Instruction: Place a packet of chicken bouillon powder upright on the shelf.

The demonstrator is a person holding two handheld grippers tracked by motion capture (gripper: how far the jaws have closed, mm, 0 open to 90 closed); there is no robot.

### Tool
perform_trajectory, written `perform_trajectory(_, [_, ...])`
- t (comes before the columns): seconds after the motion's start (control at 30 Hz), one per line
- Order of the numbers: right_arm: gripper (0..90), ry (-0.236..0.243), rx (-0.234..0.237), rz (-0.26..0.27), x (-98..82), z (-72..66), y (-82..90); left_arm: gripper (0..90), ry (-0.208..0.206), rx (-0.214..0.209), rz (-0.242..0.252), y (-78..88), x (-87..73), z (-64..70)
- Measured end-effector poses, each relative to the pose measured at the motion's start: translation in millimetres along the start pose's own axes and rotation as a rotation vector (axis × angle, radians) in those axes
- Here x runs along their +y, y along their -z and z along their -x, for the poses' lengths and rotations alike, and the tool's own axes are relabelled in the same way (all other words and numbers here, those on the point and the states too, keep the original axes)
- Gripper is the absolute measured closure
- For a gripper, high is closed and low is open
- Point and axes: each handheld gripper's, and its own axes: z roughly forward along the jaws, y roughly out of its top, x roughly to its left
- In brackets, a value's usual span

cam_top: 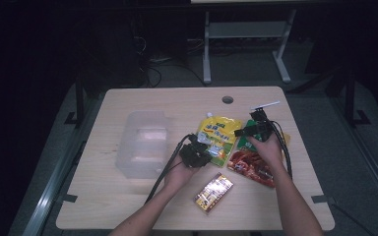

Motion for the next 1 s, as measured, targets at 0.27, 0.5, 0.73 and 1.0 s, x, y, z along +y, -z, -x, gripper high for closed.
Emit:
perform_trajectory(0.27, [38.6,0.009,-0.005,-0.016,13.0,-4.9,-6.5,82.4,0.007,0.067,0.016,-1.2,9.0,-8.7])
perform_trajectory(0.5, [39.3,-0.019,-0.006,-0.02,15.3,0.4,-19.2,82.4,0.043,0.088,-0.009,-9.6,8.9,-16.3])
perform_trajectory(0.73, [45.2,-0.026,0.047,-0.008,14.9,7.1,-24.9,82.4,0.049,0.089,-0.014,-10.7,10.1,-15.4])
perform_trajectory(1.0, [61.3,0.001,0.099,-0.043,13.3,3.2,-30.3,81.6,0.042,0.083,-0.024,-11.3,10.5,-15.2])
